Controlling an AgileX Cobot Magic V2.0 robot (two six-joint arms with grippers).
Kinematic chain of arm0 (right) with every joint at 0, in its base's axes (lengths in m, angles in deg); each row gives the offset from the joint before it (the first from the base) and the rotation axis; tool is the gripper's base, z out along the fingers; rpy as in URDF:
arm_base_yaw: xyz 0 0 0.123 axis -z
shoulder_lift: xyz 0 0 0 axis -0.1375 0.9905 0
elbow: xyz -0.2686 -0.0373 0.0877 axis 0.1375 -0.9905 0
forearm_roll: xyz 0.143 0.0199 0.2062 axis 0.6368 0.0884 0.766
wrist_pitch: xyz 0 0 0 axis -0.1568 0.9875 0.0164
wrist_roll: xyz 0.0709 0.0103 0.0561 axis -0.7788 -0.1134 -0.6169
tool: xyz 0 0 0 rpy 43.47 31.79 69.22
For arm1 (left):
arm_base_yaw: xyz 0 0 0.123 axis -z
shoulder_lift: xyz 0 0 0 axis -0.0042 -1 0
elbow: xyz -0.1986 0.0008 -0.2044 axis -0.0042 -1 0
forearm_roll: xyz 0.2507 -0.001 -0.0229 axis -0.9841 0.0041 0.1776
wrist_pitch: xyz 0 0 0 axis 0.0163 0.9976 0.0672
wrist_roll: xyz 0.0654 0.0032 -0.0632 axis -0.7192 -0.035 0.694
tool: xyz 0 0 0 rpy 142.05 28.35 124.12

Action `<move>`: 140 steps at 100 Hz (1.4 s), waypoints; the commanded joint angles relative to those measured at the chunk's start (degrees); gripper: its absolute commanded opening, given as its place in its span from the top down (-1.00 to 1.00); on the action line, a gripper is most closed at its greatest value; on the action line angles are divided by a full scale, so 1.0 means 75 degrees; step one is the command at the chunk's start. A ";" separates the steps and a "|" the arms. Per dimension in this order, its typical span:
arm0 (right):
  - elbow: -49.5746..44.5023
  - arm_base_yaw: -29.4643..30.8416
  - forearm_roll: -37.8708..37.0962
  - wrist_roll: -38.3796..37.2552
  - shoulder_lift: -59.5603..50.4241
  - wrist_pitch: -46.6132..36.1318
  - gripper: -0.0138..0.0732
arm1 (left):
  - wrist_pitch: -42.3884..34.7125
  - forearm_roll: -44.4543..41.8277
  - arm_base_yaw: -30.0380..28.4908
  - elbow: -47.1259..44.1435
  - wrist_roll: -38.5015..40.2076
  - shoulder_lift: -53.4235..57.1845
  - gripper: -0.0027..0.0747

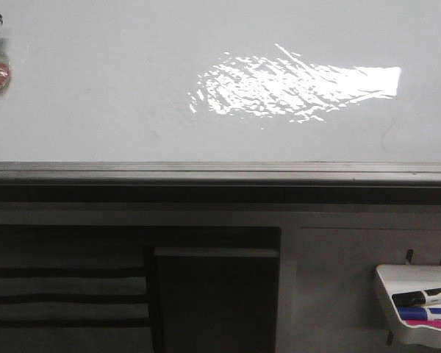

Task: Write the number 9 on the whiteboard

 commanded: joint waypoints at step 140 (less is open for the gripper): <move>0.0905 0.0037 -0.0142 0.0057 0.1348 -0.0342 -0.47 | -0.0132 -0.0280 0.0067 0.1040 -0.0012 -0.1502 -0.72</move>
